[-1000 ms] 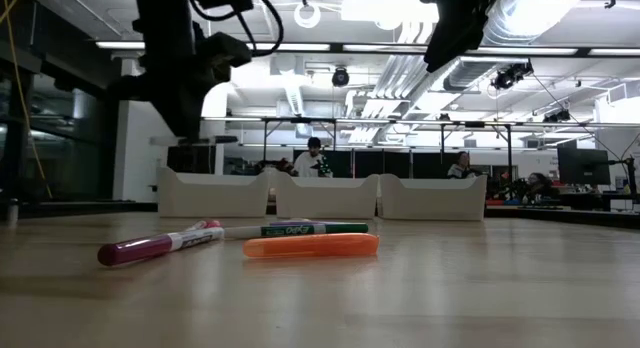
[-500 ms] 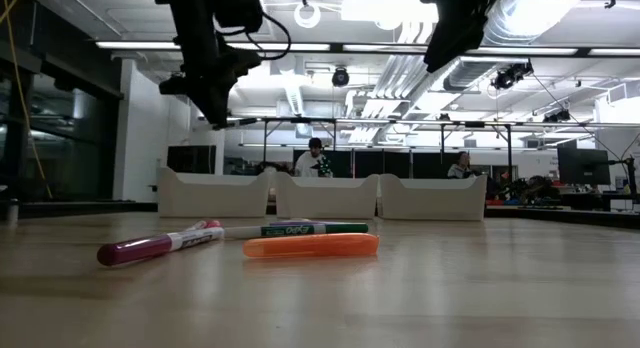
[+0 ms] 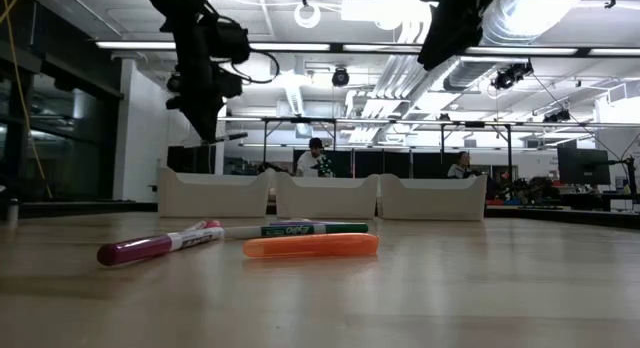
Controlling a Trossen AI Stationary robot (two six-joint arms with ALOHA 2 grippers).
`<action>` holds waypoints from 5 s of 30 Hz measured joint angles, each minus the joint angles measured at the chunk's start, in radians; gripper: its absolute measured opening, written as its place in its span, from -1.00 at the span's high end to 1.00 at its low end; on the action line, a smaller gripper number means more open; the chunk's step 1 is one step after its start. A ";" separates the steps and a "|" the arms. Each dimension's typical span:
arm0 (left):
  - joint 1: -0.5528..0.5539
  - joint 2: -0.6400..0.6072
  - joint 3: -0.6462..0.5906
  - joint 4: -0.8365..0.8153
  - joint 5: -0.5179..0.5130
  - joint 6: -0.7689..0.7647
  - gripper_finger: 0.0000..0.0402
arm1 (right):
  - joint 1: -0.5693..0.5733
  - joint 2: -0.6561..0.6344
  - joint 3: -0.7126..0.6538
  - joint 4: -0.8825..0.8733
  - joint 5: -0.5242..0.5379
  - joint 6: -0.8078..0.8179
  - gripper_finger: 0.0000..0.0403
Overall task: Pick & Place Markers
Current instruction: Put the black marker pen into the left white bin, then put the red marker pen into the left white bin
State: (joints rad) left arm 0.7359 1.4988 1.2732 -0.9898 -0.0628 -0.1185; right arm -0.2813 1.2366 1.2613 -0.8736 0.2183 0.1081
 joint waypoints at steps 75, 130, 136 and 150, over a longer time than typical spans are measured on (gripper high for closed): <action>-0.026 0.291 0.147 -0.160 -0.022 0.099 0.34 | 0.000 0.000 0.000 0.025 0.030 0.023 -0.04; -0.956 0.103 -0.144 0.113 0.031 -1.435 0.34 | 0.001 0.000 0.000 -0.140 -0.095 -0.004 -0.04; -0.968 0.111 -0.144 0.140 0.019 -1.534 0.34 | 0.001 0.000 0.000 -0.140 -0.095 -0.004 -0.04; -0.965 0.265 -0.141 0.277 0.080 -1.562 0.34 | 0.001 0.000 0.000 -0.139 -0.095 0.007 -0.04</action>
State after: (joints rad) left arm -0.2295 1.7642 1.1317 -0.7133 0.0168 -1.6806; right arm -0.2806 1.2369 1.2613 -1.0125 0.1230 0.1155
